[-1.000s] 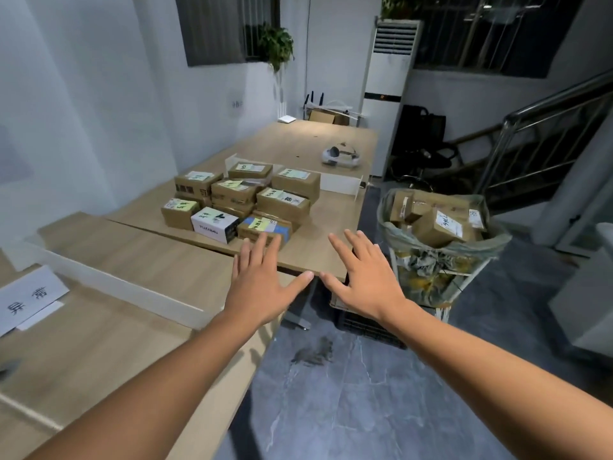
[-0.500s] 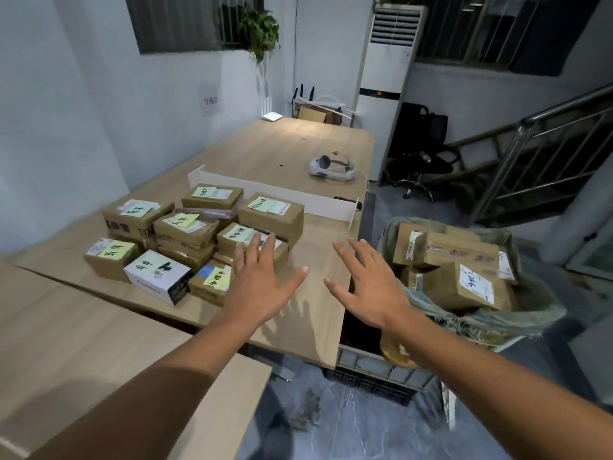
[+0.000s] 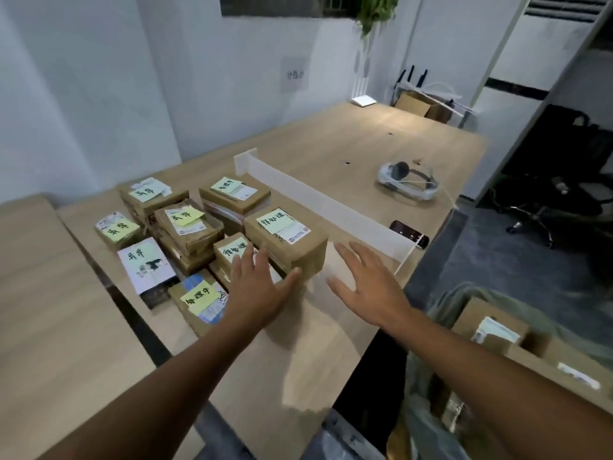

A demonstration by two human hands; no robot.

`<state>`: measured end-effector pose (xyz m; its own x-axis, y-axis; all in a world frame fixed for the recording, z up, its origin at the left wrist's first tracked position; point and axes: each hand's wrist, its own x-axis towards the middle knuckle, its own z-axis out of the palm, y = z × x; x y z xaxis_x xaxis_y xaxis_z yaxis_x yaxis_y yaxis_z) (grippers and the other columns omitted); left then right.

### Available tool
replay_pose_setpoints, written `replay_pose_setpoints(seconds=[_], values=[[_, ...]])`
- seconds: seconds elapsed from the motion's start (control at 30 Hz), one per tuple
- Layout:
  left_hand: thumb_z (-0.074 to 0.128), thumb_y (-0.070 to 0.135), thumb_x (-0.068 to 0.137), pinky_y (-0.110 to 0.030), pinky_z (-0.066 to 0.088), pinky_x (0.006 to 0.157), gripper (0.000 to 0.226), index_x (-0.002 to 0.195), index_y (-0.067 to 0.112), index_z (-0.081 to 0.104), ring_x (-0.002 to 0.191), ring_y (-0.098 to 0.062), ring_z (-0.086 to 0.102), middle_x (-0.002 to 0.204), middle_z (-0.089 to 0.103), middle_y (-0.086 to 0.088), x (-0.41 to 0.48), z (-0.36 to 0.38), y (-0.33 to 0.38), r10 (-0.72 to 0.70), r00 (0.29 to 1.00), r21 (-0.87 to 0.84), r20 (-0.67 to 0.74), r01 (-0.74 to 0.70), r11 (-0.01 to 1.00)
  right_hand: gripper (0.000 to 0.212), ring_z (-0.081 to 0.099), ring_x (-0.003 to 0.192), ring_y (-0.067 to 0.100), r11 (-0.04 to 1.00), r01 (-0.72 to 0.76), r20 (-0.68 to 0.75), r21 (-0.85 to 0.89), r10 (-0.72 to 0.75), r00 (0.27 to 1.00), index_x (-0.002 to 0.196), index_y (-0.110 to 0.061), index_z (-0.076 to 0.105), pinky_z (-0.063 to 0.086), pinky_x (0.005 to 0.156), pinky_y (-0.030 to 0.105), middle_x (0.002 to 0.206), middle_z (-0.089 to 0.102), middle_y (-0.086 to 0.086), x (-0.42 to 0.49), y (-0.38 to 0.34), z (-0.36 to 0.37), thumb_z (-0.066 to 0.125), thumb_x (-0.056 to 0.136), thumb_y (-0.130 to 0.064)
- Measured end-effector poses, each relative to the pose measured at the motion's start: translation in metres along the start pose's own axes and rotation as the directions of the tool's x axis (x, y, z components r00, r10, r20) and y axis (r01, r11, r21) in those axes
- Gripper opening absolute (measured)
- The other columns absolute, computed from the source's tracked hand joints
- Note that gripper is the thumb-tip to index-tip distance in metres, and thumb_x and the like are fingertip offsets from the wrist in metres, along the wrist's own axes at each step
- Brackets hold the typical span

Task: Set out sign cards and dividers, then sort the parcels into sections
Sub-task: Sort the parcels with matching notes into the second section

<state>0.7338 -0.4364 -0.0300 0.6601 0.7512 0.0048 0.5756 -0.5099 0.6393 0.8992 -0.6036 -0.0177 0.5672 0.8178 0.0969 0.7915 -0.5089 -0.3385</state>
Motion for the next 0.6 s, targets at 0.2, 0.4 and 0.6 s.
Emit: replay_pose_setpoints(seconds=[0.2,0.4,0.6], values=[[0.046,0.079,0.088,-0.057,0.014,0.125,0.1,0.163,0.024,0.009,0.157,-0.029,-0.003,0.171,0.002,-0.009,0.065,0.028,-0.006,-0.169,0.981,-0.077,-0.096,0.161,0.984,0.079,0.022,0.151,0.023,0.994,0.092,0.083,0.057,-0.096,0.992,0.158,-0.039,0.018,0.029,0.118,0.044,0.166,0.024,0.003,0.101,0.03,0.02,0.03,0.089,-0.075],[0.052,0.074,0.089,-0.054,0.015,0.126,0.098,0.161,0.028,0.004,0.157,-0.027,0.0,0.17,0.007,-0.008,0.127,0.07,-0.015,-0.237,0.965,-0.219,-0.111,0.208,0.953,0.075,0.033,0.143,0.016,0.96,0.206,0.203,0.189,-0.244,0.948,0.156,-0.04,0.022,0.034,0.109,0.032,0.159,0.032,-0.004,0.213,0.044,0.058,0.045,0.09,-0.066],[0.072,0.045,0.088,-0.038,0.041,0.113,0.088,0.155,0.036,0.016,0.137,-0.014,0.045,0.155,0.044,0.007,0.156,0.097,-0.013,-0.269,0.956,-0.352,-0.117,0.213,0.911,0.074,0.052,0.126,0.017,0.954,0.176,0.503,0.242,-0.279,0.818,0.154,-0.056,0.007,0.044,0.099,0.03,0.153,0.041,0.003,0.261,0.064,0.094,0.051,0.095,-0.062]])
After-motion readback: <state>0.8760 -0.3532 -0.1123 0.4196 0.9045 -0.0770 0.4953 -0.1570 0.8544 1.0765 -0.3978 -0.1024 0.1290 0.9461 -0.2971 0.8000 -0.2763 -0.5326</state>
